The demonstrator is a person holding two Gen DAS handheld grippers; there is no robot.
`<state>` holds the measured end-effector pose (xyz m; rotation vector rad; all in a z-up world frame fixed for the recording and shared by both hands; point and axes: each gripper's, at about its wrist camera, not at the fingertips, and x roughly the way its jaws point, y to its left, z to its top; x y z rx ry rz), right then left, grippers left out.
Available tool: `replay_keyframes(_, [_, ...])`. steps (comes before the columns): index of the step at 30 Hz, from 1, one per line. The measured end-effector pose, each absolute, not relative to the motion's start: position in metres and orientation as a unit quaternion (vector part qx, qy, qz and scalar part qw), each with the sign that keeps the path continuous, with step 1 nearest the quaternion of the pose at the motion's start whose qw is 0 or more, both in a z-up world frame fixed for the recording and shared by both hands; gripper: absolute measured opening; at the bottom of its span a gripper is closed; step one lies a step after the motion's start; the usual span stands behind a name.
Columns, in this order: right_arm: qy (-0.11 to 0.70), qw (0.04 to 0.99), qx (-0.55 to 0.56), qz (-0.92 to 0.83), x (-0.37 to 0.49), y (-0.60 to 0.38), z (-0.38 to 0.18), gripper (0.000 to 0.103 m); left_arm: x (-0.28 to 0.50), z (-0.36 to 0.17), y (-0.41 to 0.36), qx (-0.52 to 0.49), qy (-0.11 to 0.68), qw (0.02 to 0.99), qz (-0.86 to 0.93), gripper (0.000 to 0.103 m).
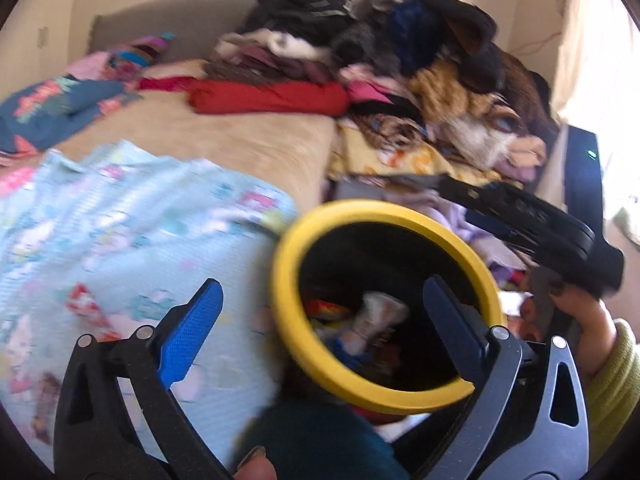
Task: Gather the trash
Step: 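Open both grippers over the bin, dropping the glove and wrapper, then move both grippers back toward the red candy tube and brown chocolate bar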
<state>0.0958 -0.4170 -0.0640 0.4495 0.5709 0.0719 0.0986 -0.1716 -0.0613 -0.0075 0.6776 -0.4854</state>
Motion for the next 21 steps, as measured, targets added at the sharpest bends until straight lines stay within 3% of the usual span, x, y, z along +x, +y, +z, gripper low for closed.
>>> replay_keyframes(21, [0.276,0.939,0.136,0.152,0.097,-0.293,-0.042,0.077,0.109,-0.030,-0.050,-0.054,0.283,0.951,-0.111,0.092])
